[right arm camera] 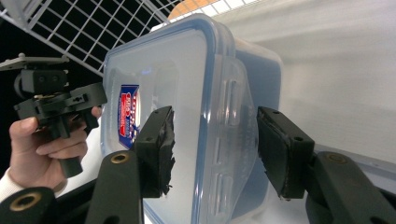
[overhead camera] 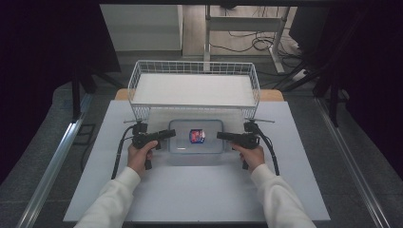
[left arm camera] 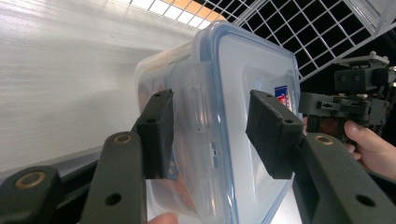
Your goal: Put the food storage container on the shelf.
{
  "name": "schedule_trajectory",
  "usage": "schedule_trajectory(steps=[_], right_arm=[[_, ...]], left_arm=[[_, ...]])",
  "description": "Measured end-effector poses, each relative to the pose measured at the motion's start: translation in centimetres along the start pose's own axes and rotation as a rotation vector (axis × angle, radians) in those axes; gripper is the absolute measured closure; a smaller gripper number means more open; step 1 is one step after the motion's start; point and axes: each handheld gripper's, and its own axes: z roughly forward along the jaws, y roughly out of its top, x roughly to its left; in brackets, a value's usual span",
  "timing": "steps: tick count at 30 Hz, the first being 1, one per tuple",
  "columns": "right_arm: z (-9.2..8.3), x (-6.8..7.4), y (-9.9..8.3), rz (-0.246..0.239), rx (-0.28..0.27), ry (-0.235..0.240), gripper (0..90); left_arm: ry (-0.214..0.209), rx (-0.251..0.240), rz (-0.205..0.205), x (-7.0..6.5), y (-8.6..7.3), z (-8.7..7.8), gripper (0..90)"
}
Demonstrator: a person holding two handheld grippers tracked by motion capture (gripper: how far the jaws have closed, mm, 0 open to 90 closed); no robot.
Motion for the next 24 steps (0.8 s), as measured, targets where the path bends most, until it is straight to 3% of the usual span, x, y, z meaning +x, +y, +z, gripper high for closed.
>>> schedule_trajectory(steps=[8, 16, 19, 24], right_arm=[[0.2, 0.3, -0.2, 0.011, -0.035, -0.057, 44.7], [0.7, 0.6, -0.5, 0.015, -0.056, -0.077, 39.7], [0.5, 0.7, -0.6, 0.01, -0.076, -0.08, 36.7], [-0.4, 1.4, -1.1, -0.038, -0.088, -0.095, 28.9]], left_arm=[[0.007, -0.008, -0.026, 0.3, -0.1, 0.5, 49.0], [0.002, -0.005, -0.035, 0.4, -0.1, 0.6, 44.5], [0.007, -0.001, -0.028, 0.2, -0.1, 0.6, 40.7], [0.047, 0.0, 0.051, -0.8, -0.3, -0.2, 37.0]])
